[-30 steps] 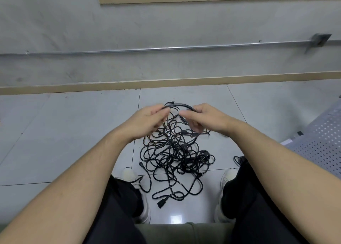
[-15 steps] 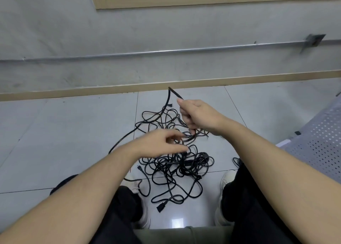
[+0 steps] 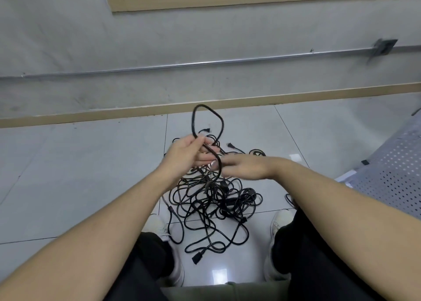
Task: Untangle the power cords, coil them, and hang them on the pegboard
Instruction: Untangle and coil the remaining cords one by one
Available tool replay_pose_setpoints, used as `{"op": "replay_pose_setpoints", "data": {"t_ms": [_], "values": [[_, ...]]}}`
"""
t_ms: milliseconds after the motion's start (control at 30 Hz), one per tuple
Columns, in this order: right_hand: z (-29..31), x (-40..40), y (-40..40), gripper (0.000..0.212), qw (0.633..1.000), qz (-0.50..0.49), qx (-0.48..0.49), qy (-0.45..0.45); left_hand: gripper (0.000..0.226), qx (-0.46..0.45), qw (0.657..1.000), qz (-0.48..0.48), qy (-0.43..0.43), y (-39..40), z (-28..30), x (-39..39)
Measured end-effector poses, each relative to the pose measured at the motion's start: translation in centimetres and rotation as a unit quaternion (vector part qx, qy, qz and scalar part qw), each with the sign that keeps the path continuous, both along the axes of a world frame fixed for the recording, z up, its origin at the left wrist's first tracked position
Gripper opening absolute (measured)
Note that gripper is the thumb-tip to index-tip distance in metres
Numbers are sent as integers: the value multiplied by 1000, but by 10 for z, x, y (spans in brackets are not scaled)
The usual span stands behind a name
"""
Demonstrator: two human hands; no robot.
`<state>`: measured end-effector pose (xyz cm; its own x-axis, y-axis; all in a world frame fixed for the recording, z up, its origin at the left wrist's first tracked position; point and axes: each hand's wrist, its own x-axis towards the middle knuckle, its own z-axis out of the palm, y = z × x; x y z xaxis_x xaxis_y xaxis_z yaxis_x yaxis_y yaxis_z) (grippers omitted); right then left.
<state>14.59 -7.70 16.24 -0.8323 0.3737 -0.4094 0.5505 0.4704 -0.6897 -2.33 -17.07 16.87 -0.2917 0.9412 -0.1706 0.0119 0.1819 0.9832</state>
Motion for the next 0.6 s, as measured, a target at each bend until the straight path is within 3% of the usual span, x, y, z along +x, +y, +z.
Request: {"op": "replay_pose_setpoints", "data": {"t_ms": [67, 133, 233, 333, 433, 500, 600], "values": [[-4, -4, -8, 30, 998, 34, 35, -43, 26, 41, 994, 38, -89, 0, 8, -3], [-4, -9, -13, 34, 996, 33, 71, -29, 27, 69, 984, 73, -145, 0, 12, -6], [3, -14, -16, 38, 993, 0, 117, 30, 34, 74, 985, 88, -125, -1, 12, -12], [13, -13, -16, 31, 981, -42, 156, 105, 43, 16, 999, -6, -32, -8, 7, -20], [23, -13, -20, 29, 964, -83, 176, 182, 45, -31, 985, -156, 60, -16, -4, -14], [28, -14, -24, 30, 954, -117, 142, 238, 47, -67, 948, -251, 181, -17, -14, -2], [34, -17, -25, 31, 930, -187, 79, 307, 44, -86, 867, -331, 362, -17, -18, 17]]}}
